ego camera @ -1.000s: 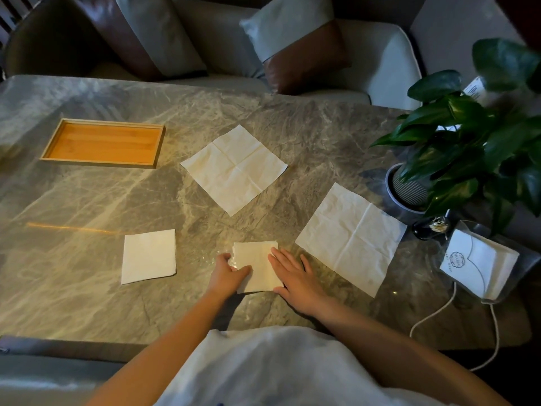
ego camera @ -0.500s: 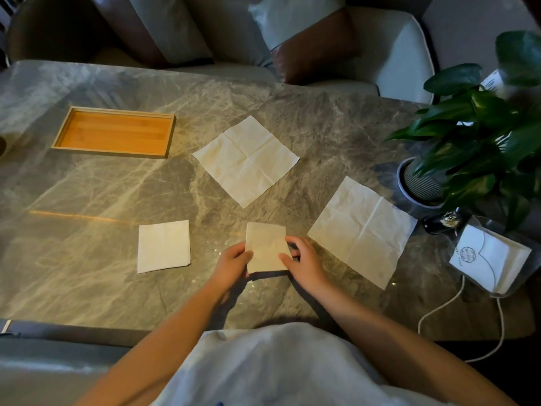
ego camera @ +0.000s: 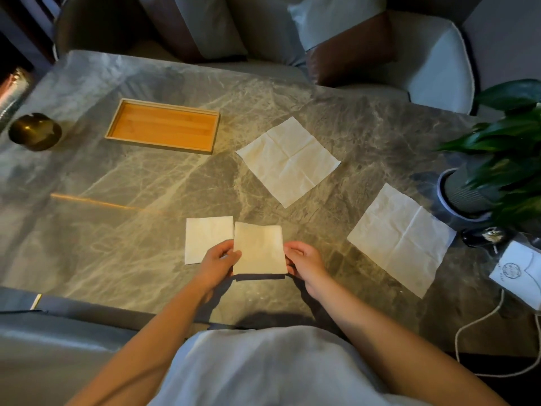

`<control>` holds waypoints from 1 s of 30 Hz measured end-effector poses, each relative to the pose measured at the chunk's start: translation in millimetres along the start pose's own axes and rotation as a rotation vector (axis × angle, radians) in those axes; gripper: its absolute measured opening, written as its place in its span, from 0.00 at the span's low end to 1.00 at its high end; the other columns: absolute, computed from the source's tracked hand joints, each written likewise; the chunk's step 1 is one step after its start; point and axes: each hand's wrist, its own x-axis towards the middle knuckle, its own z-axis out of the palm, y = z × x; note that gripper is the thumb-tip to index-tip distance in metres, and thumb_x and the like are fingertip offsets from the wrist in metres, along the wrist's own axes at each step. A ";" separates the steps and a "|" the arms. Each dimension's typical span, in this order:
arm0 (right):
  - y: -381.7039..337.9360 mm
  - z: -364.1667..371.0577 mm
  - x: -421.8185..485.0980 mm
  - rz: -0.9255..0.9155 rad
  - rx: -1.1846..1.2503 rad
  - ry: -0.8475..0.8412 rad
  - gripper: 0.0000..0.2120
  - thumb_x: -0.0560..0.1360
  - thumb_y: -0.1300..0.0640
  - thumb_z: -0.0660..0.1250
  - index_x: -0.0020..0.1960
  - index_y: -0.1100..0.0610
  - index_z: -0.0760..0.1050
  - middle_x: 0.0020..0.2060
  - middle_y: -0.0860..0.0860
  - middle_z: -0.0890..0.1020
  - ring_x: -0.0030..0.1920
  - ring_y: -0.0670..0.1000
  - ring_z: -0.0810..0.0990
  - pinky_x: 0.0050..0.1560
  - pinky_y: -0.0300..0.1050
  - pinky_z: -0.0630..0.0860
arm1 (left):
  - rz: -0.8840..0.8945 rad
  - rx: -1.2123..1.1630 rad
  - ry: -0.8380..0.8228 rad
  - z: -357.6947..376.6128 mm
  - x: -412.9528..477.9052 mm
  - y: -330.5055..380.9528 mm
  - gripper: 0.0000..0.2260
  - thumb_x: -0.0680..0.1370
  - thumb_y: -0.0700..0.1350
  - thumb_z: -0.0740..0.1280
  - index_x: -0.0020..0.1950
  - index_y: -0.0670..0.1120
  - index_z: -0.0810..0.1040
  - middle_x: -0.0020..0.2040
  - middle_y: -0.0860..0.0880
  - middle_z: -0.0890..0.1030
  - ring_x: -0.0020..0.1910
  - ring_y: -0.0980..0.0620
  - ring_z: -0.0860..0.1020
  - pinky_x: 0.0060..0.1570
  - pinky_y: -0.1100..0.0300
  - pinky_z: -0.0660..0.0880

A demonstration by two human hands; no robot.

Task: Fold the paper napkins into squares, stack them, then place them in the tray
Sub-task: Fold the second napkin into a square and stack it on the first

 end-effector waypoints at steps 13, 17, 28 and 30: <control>-10.1 96.1 12.2 -0.053 -0.105 -0.090 0.08 0.77 0.66 0.63 0.53 0.58 0.78 0.41 0.51 0.82 0.38 0.47 0.80 0.36 0.37 0.77 | 0.048 -0.030 0.170 -76.8 16.4 -18.1 0.13 0.78 0.33 0.58 0.59 0.43 0.76 0.52 0.45 0.80 0.50 0.50 0.78 0.43 0.63 0.74; -10.6 110.7 21.1 -0.078 -0.146 -0.044 0.08 0.76 0.67 0.63 0.54 0.61 0.77 0.43 0.54 0.82 0.41 0.49 0.80 0.42 0.39 0.78 | 0.079 0.042 0.277 -85.3 28.7 -18.2 0.13 0.77 0.32 0.59 0.58 0.40 0.76 0.48 0.43 0.80 0.45 0.50 0.76 0.38 0.63 0.72; -5.2 119.6 33.4 -0.100 -0.312 0.054 0.04 0.74 0.66 0.67 0.48 0.61 0.79 0.36 0.53 0.79 0.35 0.49 0.77 0.36 0.38 0.74 | 0.149 0.294 0.355 -91.6 49.4 -37.6 0.15 0.71 0.32 0.61 0.53 0.44 0.79 0.30 0.54 0.69 0.30 0.56 0.67 0.31 0.61 0.65; -3.9 119.7 35.1 -0.109 -0.339 0.058 0.04 0.74 0.66 0.67 0.48 0.62 0.79 0.36 0.54 0.80 0.35 0.49 0.78 0.39 0.40 0.74 | 0.135 0.334 0.354 -92.5 51.8 -40.1 0.16 0.71 0.33 0.60 0.56 0.44 0.78 0.34 0.52 0.72 0.32 0.55 0.69 0.32 0.61 0.65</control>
